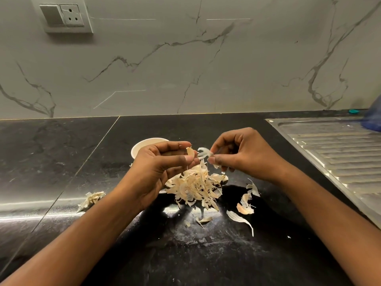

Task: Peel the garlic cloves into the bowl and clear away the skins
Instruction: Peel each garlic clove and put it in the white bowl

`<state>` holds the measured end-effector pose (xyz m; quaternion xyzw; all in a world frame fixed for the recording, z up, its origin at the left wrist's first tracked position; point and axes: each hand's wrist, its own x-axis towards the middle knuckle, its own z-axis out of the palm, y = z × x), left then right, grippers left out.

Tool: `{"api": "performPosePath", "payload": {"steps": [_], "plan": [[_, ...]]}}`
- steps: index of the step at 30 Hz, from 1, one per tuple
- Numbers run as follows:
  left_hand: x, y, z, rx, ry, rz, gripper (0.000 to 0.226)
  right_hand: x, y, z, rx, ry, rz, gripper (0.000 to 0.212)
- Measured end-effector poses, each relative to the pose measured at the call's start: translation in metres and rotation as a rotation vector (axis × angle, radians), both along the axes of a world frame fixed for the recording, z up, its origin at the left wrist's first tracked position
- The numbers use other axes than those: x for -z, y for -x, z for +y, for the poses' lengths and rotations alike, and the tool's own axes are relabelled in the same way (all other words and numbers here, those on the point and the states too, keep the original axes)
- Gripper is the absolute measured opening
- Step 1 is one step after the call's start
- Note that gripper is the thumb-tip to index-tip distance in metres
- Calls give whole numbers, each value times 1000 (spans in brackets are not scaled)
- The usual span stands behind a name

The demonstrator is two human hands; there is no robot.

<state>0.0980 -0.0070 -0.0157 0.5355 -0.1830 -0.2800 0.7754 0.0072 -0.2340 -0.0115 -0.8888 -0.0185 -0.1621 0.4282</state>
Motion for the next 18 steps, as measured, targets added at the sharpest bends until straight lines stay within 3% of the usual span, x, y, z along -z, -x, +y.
{"api": "performPosePath", "payload": {"steps": [4, 10, 18], "plan": [[2, -1, 0, -15, -32, -40, 40, 1, 1, 1, -97, 93, 33, 7], [5, -3, 2, -50, -86, -134, 36, 0, 1, 4, -74, 126, -73, 7], [8, -2, 3, -37, -181, -343, 35, 3, -1, 15, -112, 1, -131, 18]]}}
